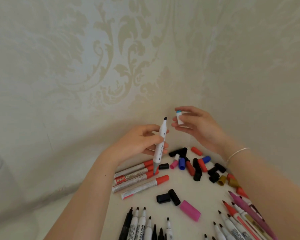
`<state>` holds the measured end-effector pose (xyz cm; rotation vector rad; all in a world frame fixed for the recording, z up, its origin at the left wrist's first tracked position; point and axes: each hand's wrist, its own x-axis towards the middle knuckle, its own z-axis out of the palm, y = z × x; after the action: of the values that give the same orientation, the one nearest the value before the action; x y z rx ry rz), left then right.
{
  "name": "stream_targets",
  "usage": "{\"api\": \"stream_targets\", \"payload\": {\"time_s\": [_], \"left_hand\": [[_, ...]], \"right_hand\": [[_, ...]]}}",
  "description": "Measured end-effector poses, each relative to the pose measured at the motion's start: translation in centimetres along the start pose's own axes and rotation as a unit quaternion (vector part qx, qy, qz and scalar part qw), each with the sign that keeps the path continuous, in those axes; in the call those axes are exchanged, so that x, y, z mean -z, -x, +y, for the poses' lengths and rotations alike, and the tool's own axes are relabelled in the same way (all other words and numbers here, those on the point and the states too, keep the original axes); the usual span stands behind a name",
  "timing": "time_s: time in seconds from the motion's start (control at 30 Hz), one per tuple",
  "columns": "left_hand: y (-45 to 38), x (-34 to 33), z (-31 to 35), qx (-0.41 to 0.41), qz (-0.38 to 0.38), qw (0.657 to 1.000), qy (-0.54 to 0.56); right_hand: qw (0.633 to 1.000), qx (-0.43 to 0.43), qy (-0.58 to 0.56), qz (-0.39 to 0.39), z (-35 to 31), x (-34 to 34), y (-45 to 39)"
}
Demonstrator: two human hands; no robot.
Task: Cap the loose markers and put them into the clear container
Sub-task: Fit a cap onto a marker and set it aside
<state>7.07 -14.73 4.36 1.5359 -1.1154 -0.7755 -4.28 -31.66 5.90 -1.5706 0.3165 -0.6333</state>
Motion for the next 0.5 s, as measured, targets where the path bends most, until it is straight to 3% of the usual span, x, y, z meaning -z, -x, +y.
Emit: {"api": "stream_targets", "payload": {"time_s": [0.13,0.5], "left_hand": [[0.2,-0.1,0.3,-0.005,0.0,1.0,0.003],[0.6,0.0,0.6,-0.002,-0.011,1.0,-0.004]], "right_hand": [[0.992,-0.01,-0.129,0.003,-1.5,-0.9,0.7],[0.992,-0.016,-0.122,0.012,-1.0,-2.1,1.6]]}}
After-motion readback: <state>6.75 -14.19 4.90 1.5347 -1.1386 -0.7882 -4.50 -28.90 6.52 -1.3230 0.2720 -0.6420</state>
